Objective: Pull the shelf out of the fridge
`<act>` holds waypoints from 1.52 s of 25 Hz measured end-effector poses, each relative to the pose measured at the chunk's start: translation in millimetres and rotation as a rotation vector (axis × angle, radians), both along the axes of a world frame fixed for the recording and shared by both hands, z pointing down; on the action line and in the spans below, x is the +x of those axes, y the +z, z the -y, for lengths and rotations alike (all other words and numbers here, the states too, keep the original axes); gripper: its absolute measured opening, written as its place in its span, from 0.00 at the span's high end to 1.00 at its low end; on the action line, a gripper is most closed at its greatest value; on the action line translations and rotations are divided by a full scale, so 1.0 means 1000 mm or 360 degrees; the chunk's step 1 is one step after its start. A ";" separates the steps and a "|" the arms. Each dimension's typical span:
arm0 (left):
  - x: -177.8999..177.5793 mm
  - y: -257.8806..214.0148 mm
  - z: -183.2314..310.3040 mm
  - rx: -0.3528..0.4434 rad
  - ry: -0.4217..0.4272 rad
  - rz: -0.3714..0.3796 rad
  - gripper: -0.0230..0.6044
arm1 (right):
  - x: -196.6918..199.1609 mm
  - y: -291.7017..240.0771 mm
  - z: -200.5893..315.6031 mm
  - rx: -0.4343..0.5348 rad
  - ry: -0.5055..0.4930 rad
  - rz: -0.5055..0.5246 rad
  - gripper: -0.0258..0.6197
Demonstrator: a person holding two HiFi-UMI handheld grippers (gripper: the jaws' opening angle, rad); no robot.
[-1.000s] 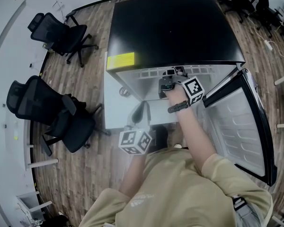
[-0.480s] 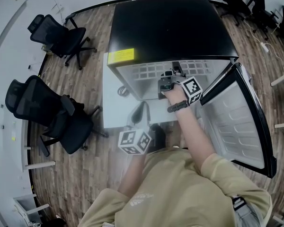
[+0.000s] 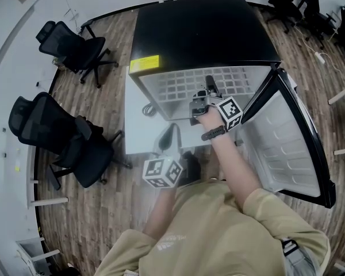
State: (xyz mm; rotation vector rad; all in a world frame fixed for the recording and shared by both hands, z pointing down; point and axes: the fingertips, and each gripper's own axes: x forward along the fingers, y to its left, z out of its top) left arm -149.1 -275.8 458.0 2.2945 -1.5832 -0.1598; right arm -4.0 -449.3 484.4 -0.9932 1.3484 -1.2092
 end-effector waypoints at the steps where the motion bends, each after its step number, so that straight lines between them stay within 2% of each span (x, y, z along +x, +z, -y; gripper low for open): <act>1: 0.000 -0.001 -0.002 0.0003 -0.0002 0.0002 0.96 | 0.000 -0.001 -0.004 0.0009 -0.0003 -0.0006 0.93; 12: 0.011 -0.007 -0.038 0.0039 -0.0022 0.0020 0.96 | 0.003 0.000 -0.047 0.0015 -0.0065 -0.0002 0.92; 22: 0.001 0.023 -0.099 0.0043 -0.0092 -0.0001 0.96 | -0.002 0.021 -0.105 0.0009 -0.0150 0.0039 0.92; 35: 0.007 0.001 -0.096 0.0054 -0.0145 -0.0038 0.96 | -0.003 0.005 -0.119 -0.0020 -0.0260 0.0028 0.92; 38: 0.010 -0.003 -0.093 0.0040 -0.0146 -0.0101 0.96 | -0.003 0.004 -0.122 -0.0009 -0.0274 -0.0036 0.92</act>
